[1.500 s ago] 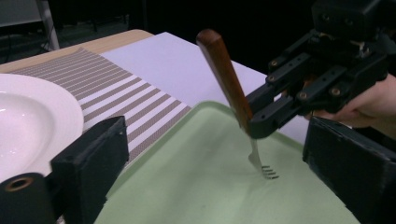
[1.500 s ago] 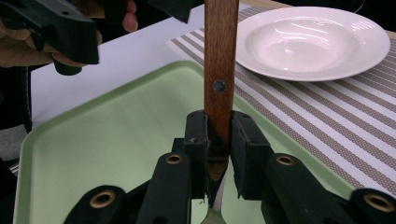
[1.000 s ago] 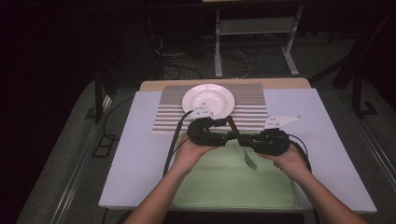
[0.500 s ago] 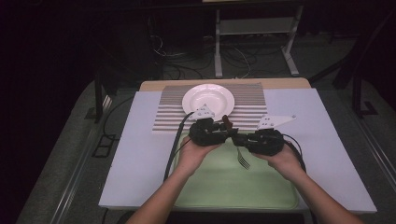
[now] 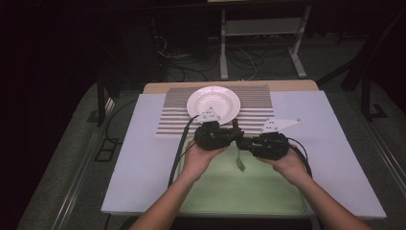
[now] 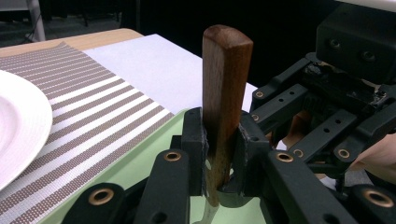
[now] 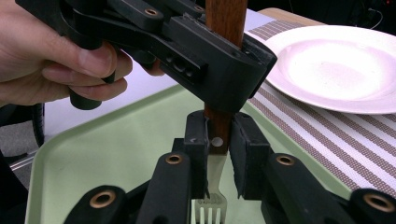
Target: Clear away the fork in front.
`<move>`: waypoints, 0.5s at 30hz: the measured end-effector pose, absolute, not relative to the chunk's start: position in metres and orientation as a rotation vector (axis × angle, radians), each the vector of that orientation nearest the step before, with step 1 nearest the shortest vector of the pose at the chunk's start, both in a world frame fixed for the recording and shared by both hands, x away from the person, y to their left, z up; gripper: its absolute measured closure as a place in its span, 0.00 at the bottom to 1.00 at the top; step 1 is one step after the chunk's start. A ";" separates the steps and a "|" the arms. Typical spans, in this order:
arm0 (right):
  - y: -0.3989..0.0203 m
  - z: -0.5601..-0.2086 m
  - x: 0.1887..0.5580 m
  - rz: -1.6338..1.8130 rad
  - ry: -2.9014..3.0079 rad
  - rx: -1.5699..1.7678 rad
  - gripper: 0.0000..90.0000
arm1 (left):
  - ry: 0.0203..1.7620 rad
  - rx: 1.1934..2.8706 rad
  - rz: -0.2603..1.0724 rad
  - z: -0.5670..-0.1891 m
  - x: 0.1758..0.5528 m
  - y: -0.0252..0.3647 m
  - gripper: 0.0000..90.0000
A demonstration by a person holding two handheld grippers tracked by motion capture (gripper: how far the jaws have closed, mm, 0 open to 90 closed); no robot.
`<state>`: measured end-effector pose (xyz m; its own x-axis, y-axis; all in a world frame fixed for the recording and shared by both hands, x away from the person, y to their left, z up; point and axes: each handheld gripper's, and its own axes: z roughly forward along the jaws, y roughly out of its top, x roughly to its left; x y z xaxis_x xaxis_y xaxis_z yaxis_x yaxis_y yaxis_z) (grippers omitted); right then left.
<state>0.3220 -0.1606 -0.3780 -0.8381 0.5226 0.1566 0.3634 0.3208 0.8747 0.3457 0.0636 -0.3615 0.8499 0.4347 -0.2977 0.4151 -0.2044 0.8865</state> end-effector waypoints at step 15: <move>-0.187 -0.388 0.322 1.485 2.478 0.886 0.39 | 0.664 1.814 0.019 -0.350 0.351 0.092 0.88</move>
